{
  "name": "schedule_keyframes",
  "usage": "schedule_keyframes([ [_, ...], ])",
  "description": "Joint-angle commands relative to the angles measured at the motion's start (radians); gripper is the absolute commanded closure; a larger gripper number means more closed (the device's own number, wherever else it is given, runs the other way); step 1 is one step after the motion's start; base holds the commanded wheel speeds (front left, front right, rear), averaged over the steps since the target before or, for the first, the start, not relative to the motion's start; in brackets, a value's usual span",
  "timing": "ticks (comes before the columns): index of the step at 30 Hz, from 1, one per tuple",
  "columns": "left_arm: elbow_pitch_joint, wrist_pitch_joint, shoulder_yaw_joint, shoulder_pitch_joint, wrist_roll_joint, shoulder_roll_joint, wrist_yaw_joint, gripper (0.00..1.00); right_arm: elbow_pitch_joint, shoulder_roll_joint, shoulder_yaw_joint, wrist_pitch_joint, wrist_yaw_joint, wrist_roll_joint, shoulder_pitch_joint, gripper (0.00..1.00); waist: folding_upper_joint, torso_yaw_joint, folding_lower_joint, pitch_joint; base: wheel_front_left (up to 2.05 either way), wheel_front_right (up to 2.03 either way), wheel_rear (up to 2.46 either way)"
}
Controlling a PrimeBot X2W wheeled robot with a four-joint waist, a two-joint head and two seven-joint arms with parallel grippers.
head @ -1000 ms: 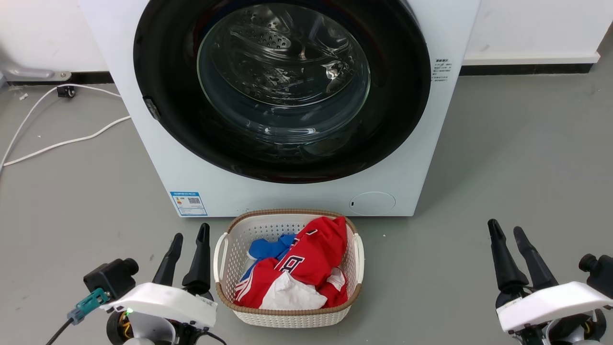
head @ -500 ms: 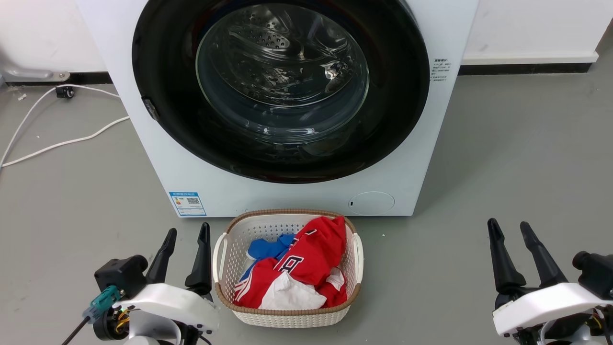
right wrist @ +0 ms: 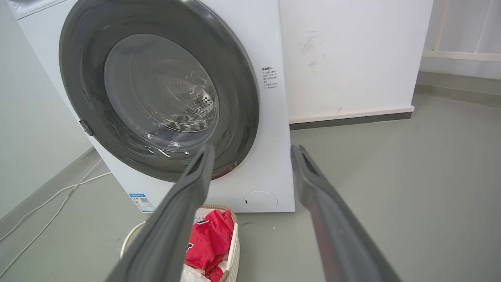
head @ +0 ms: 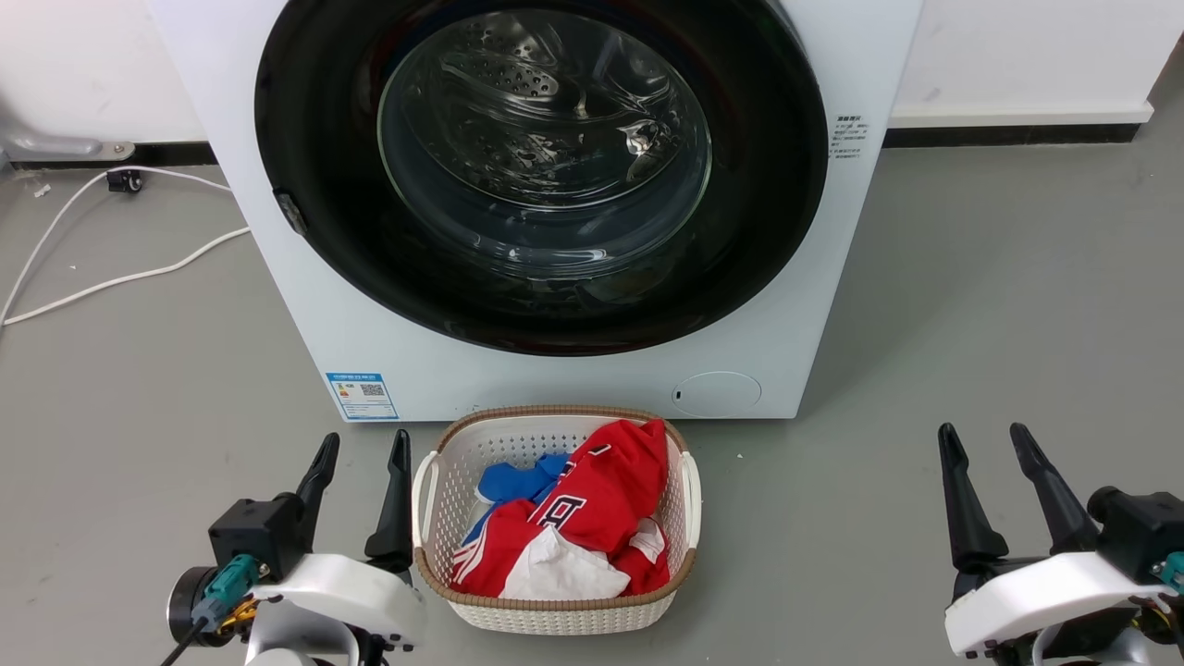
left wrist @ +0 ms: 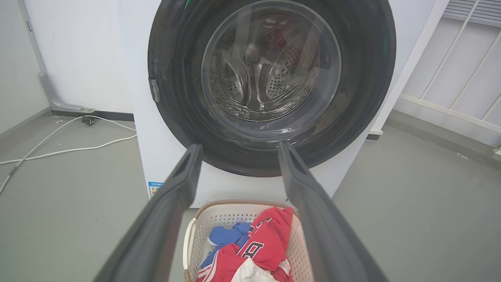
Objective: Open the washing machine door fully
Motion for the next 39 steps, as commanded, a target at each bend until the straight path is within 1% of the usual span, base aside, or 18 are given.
schedule_keyframes([
  [1, -0.007, -0.012, -0.008, -0.016, 0.027, 0.009, 0.004, 0.0, -0.017, 0.003, -0.001, -0.009, 0.002, -0.037, 0.006, 0.0, -0.0001, 0.0, 0.0, -0.001, 0.0, 0.0, 0.0],
  [9, 0.002, -0.029, -0.015, -0.019, 0.071, 0.012, -0.004, 0.0, -0.03, 0.009, -0.008, -0.009, 0.002, -0.107, 0.015, 0.0, -0.0001, -0.003, 0.0, 0.0, 0.0, 0.0, 0.0],
  [16, 0.009, -0.045, -0.004, -0.015, 0.105, 0.011, 0.002, 0.0, -0.035, 0.013, -0.009, -0.004, 0.002, -0.151, 0.022, 0.0, -0.0001, -0.005, 0.0, 0.001, 0.0, 0.0, 0.0],
  [28, 0.041, -0.066, 0.006, -0.01, 0.148, 0.004, -0.018, 0.0, -0.029, 0.015, -0.005, -0.008, 0.002, -0.203, 0.025, 0.0, -0.0001, -0.006, 0.0, 0.002, 0.0, 0.0, 0.0],
  [39, 0.074, -0.086, 0.022, -0.006, 0.177, -0.016, -0.036, 0.0, -0.024, 0.016, 0.0, -0.029, 0.001, -0.243, 0.026, 0.0, -0.0001, -0.006, 0.0, 0.002, 0.0, 0.0, 0.0],
])
